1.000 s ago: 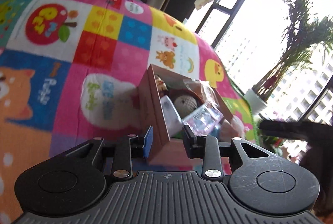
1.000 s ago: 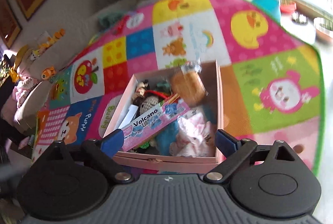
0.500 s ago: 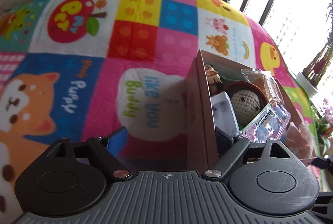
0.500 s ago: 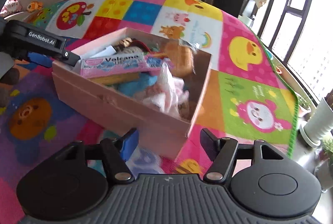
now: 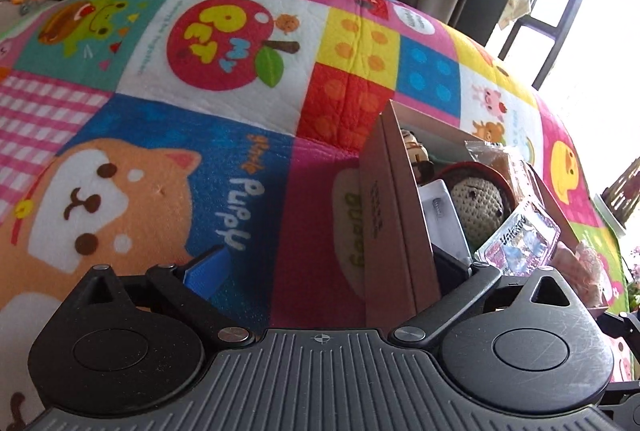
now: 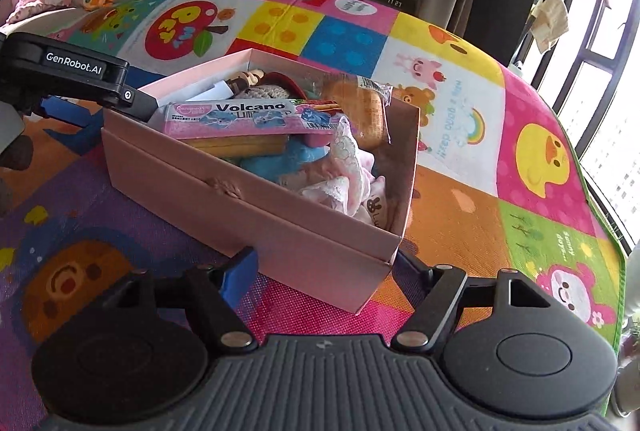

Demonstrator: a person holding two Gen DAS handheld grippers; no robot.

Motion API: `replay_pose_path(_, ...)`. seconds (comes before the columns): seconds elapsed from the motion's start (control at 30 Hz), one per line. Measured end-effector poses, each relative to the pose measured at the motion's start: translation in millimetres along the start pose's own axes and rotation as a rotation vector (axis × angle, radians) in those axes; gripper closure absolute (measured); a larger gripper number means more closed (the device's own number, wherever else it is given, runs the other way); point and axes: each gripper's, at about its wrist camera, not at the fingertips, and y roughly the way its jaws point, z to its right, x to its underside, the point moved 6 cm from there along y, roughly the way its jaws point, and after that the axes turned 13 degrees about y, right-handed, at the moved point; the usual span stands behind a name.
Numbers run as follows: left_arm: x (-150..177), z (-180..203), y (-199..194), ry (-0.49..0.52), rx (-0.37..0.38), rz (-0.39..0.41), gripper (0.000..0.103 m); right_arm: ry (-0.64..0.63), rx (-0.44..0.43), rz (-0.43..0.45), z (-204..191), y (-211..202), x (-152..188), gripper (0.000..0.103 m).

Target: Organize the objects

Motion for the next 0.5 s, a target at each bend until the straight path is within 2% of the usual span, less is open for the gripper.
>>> replay_pose_path(0.13,0,1,1,0.005,-0.002,0.016,0.0,-0.004,0.013,-0.005,0,1,2,0.03)
replay_pose_path(0.23,2,0,-3,-0.005,0.004,0.033,0.001,0.027,0.07,-0.034,4,6,8,0.029)
replay_pose_path(0.3,3,2,-16,0.0,-0.006,0.06,0.001,0.098,0.087,-0.055,11,-1,12,0.026)
replay_pose_path(0.4,12,11,-50,0.052,-0.027,0.12,0.001,0.243,0.046,-0.07,20,-28,23,0.013)
replay_pose_path(0.43,19,16,-60,0.066,-0.02,0.125,0.001,0.285,0.035,-0.079,21,-37,29,0.01)
replay_pose_path(0.5,38,31,-77,0.109,0.018,0.098,0.001,0.331,0.01,-0.103,18,-55,46,0.01)
